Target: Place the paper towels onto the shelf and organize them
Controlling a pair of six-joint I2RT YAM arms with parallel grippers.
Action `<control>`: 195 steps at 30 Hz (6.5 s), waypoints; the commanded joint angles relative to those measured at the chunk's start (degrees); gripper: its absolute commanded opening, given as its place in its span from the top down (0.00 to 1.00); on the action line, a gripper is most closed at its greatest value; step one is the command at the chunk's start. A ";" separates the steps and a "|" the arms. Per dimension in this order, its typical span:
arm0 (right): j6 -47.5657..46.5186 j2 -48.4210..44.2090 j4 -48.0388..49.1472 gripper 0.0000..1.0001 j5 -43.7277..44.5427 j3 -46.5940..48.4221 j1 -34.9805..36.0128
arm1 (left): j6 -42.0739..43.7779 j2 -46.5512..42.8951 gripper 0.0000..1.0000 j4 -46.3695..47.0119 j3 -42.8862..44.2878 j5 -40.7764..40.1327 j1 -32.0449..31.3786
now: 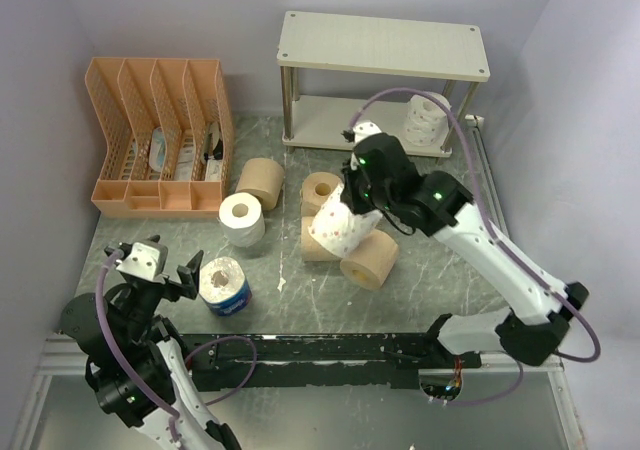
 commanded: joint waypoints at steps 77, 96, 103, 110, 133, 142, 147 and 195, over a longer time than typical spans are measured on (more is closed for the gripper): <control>-48.86 9.36 101.33 0.00 29.89 -33.10 -4.85 | 1.24 -7.43 0.06 0.15 0.11 3.05 11.31; 7.41 4.54 -7.14 0.00 24.16 -11.01 9.60 | 0.33 4.41 0.06 0.16 0.82 1.12 0.16; 15.17 12.05 -25.10 0.02 22.21 -6.46 20.76 | -0.01 3.08 0.06 0.46 0.55 0.69 -0.29; 17.64 8.85 -25.47 0.10 20.70 -10.78 22.79 | -0.08 2.32 0.06 0.28 0.71 0.00 -0.27; 29.31 14.10 -13.33 0.23 30.78 -23.70 20.39 | -0.01 -1.43 0.07 -0.16 1.43 -0.80 -1.21; 23.17 17.40 -6.64 0.67 27.91 -26.19 11.93 | -0.70 -1.97 0.06 -0.05 1.61 -2.35 -3.09; 22.32 18.58 -3.83 0.93 26.79 -28.01 10.65 | -1.24 -2.15 0.06 0.13 1.52 -3.26 -4.03; 52.65 15.47 28.99 1.00 -10.28 25.16 -40.38 | -0.58 0.76 0.06 0.09 1.28 -1.95 -4.29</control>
